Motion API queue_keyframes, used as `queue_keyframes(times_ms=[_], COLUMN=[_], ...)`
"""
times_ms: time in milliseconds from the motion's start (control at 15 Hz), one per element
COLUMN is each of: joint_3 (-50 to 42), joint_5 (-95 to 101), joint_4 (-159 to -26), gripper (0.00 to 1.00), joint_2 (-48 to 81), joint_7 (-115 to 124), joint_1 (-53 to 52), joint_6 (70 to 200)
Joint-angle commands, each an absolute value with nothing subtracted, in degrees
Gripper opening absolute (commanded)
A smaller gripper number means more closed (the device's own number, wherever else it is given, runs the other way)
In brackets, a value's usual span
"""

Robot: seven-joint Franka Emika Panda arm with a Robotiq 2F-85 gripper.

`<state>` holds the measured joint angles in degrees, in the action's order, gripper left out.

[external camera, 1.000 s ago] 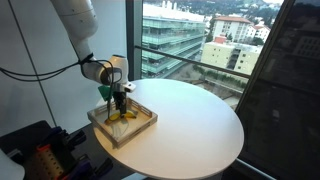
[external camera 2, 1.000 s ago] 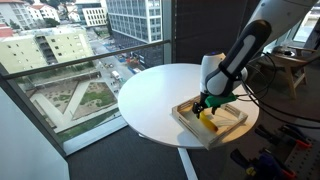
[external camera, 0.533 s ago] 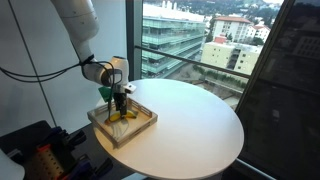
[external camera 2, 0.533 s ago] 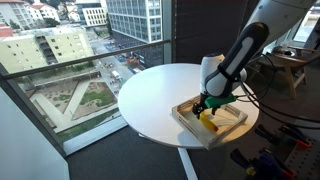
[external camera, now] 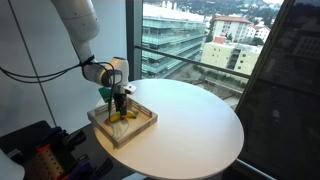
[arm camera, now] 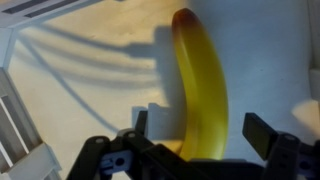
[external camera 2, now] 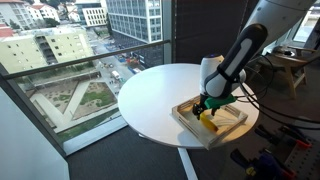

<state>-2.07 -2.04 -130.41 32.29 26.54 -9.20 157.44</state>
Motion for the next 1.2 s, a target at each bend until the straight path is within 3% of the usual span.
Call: queue_keyframes(times_ms=[0,333,467,1133], joint_3=[-2.9,-2.9,-3.0,-5.3], joint_5=[-2.7,-2.7,-2.6,0.1], joint_4=[-129.3,-129.2,-129.3,-129.9], gripper=[0.66,0.25,0.15,0.15], joint_2=[32.9,33.1,32.9,29.9], joint_7=[25.1,25.0,25.0,23.6], joint_1=[-10.1,-10.4,-10.5,-12.5], joint_6=[156.7,156.7,156.5,153.0])
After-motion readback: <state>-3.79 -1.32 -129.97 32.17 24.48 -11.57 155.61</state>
